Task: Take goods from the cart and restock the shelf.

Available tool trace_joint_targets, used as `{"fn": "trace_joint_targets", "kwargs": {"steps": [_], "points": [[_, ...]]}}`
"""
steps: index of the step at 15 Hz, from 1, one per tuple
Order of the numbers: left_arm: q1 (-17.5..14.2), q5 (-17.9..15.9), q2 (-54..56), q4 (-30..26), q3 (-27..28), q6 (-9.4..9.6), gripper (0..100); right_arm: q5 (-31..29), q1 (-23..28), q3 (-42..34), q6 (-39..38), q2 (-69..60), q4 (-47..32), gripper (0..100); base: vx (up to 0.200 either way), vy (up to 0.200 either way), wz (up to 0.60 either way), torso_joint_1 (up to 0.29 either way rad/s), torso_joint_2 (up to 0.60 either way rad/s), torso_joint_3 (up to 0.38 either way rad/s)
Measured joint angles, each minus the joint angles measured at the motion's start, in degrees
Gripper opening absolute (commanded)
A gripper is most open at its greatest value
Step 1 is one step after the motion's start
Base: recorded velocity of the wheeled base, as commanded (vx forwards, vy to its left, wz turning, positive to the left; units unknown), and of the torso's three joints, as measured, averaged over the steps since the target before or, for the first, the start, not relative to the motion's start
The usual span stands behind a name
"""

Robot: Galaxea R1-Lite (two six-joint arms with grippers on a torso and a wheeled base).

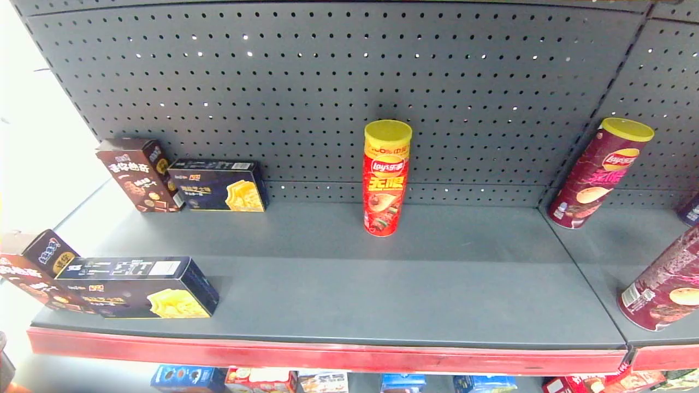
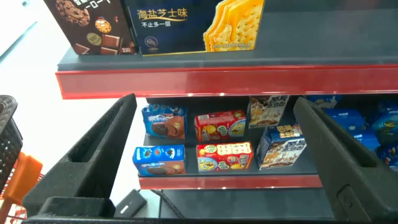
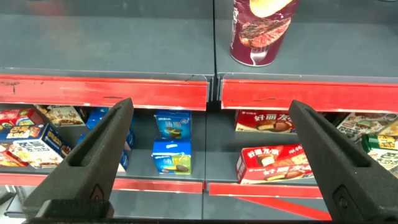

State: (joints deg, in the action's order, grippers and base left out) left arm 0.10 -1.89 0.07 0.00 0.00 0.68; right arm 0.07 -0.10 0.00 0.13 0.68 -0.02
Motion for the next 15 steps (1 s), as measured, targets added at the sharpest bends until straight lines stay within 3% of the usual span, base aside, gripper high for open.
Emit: {"fn": "trace_joint_targets", "kwargs": {"steps": [6, 15], "points": [[0.00, -0.02, 0.00, 0.00, 0.00, 0.02, 100, 0.00, 0.05, 0.00, -0.06, 0.00, -0.02, 100, 0.000, 0.000, 0.00, 0.000, 0.00, 0.000], [0.00, -0.02, 0.00, 0.00, 0.00, 0.02, 100, -0.23, 0.07, 0.00, -0.06, 0.00, -0.05, 100, 0.000, 0.000, 0.60, 0.004, 0.00, 0.002]]}}
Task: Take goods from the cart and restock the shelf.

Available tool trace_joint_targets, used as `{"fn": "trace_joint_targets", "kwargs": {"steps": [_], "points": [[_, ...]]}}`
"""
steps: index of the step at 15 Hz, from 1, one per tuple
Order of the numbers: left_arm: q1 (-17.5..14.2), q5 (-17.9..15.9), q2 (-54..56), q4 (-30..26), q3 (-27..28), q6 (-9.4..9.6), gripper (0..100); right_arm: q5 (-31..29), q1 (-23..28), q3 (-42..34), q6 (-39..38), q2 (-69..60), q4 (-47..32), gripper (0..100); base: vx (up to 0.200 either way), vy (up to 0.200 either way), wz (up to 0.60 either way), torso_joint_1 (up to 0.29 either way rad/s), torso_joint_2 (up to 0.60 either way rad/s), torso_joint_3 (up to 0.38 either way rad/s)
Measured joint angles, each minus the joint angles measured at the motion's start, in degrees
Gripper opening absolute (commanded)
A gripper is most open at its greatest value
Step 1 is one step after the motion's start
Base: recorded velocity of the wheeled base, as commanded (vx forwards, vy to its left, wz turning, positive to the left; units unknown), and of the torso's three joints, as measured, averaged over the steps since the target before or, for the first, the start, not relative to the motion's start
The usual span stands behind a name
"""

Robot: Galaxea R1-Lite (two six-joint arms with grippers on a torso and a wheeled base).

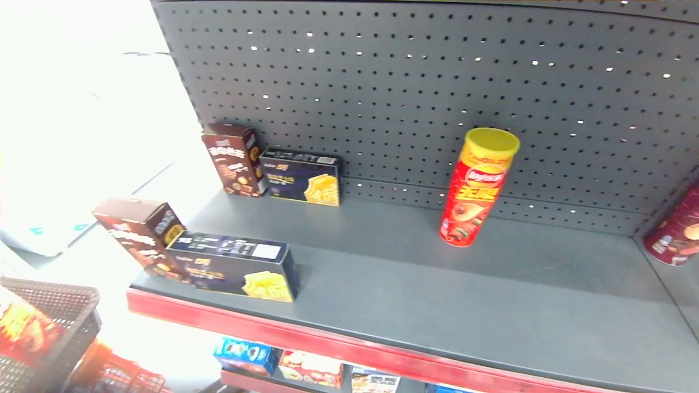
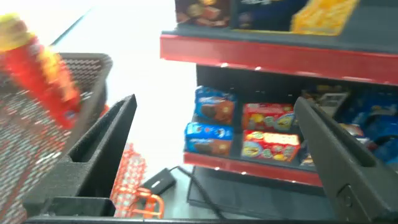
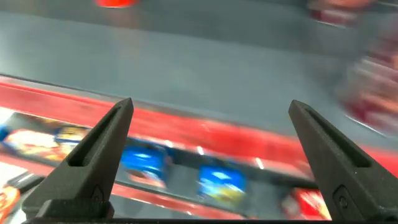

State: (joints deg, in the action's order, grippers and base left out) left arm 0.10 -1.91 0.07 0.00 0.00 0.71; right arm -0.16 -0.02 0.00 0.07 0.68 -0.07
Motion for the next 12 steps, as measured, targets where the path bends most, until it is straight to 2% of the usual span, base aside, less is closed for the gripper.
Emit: {"fn": "trace_joint_targets", "kwargs": {"steps": [5, 12], "points": [[0.00, -0.02, 0.00, 0.00, 0.00, -0.02, 100, -0.09, -0.07, 0.00, 0.00, 0.00, -0.02, 100, 0.000, 0.000, 0.60, 0.003, 0.00, 0.004], [0.01, -0.32, 0.00, -0.05, 0.00, 0.18, 100, -0.11, -0.07, 0.00, 0.00, 0.00, 0.07, 100, 0.000, 0.000, 0.00, 0.000, 0.00, 0.000]]}}
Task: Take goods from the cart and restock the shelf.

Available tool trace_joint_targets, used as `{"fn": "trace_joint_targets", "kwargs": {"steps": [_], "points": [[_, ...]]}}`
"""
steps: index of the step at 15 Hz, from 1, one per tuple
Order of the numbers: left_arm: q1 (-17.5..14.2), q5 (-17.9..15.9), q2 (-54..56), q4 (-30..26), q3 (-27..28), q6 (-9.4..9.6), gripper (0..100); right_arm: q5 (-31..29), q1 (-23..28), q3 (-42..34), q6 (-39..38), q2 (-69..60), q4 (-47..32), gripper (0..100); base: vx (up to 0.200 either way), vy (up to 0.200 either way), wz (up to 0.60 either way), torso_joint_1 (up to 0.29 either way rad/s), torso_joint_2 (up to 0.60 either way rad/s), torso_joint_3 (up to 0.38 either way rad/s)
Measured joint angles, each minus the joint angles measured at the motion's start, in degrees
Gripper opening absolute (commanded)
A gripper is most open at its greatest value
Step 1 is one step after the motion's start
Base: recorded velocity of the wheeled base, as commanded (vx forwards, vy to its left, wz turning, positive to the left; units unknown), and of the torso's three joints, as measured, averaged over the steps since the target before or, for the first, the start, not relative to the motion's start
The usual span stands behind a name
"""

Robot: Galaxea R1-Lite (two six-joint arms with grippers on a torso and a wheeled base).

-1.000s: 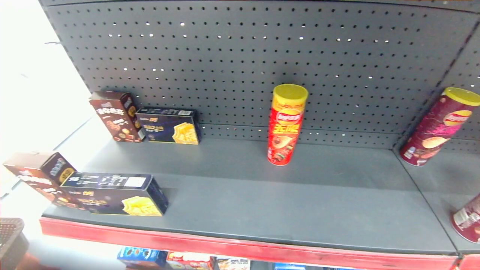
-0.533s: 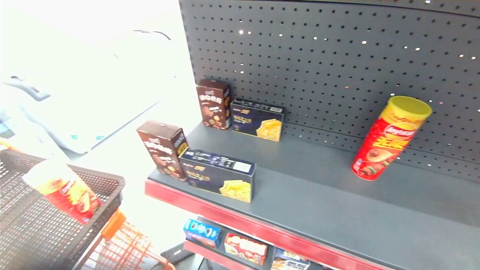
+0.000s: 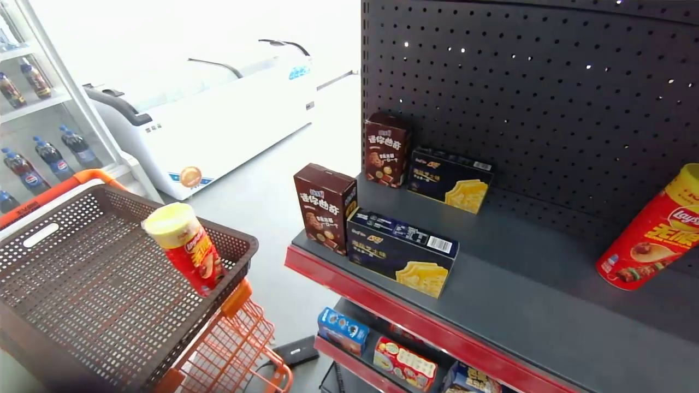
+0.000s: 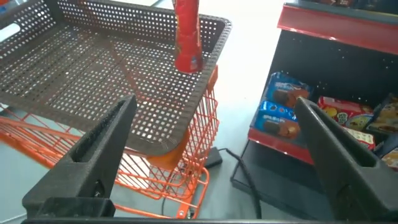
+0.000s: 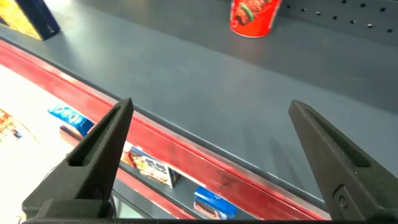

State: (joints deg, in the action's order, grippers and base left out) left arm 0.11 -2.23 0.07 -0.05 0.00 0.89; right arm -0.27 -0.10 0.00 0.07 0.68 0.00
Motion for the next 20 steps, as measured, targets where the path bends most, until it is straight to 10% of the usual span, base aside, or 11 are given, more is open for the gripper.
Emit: {"fn": "trace_joint_targets", "kwargs": {"steps": [10, 17, 20], "points": [[0.82, 6.99, -16.66, -2.68, 14.47, 1.07, 100, 0.00, 0.05, 0.00, 0.00, 0.02, 0.00, 100, 0.000, 0.000, 0.00, 0.000, 0.00, 0.000], [-3.41, 7.09, -55.42, 18.85, 22.27, 2.00, 100, 0.00, 0.00, 0.00, 0.00, 0.00, 0.00, 100, 0.000, 0.000, 0.00, 0.000, 0.00, 0.000], [-4.46, 5.79, -70.11, 41.51, 20.78, 2.91, 100, 0.00, 0.07, 0.00, 0.00, 0.00, -0.02, 100, 0.000, 0.000, 0.00, 0.000, 0.00, 0.000]]}}
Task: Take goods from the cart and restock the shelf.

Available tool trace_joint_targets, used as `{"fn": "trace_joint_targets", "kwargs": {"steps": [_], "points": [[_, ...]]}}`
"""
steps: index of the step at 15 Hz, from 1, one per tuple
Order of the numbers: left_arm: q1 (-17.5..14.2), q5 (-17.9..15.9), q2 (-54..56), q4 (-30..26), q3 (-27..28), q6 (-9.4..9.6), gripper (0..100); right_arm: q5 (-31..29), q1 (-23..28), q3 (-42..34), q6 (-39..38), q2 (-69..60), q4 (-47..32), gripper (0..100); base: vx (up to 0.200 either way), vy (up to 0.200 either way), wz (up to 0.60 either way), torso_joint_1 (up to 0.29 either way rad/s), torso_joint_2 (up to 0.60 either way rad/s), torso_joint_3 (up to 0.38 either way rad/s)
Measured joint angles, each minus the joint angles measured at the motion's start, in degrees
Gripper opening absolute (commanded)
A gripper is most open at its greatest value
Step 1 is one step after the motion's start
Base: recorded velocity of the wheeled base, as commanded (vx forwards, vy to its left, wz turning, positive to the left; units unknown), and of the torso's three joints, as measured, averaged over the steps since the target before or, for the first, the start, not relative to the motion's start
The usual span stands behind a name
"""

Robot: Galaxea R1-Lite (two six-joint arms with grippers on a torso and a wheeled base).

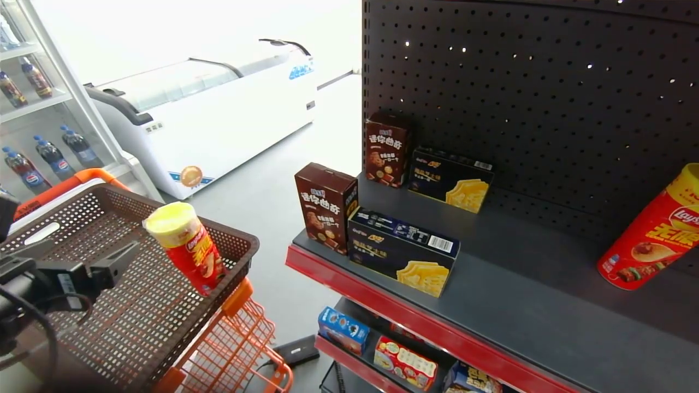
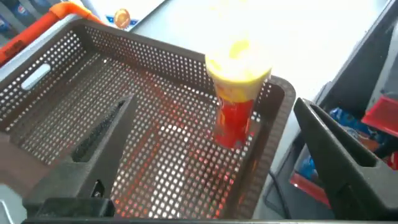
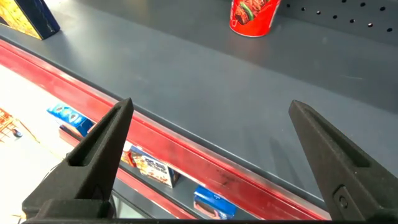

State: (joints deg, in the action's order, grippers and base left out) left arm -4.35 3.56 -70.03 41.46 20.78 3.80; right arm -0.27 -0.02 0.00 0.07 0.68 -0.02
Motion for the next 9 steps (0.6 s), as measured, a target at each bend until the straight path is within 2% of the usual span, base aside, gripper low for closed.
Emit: {"fn": "trace_joint_targets", "kwargs": {"steps": [5, 7, 9], "points": [[0.41, -0.41, -24.86, 37.07, -5.52, 1.52, 100, 0.00, -0.07, 0.00, 0.00, 0.00, 0.02, 100, 0.000, 0.000, 0.00, 0.000, 0.00, 0.000], [1.19, -0.45, -34.23, 44.95, -5.94, 1.83, 100, 0.00, -0.07, 0.00, 0.00, 0.00, 0.02, 100, 0.000, 0.000, 0.00, 0.000, 0.00, 0.000], [1.63, -0.37, -41.20, 48.02, -3.73, 1.88, 100, 0.00, -0.02, 0.00, 0.00, 0.00, 0.02, 100, 0.000, 0.000, 0.00, 0.000, 0.00, 0.000]]}}
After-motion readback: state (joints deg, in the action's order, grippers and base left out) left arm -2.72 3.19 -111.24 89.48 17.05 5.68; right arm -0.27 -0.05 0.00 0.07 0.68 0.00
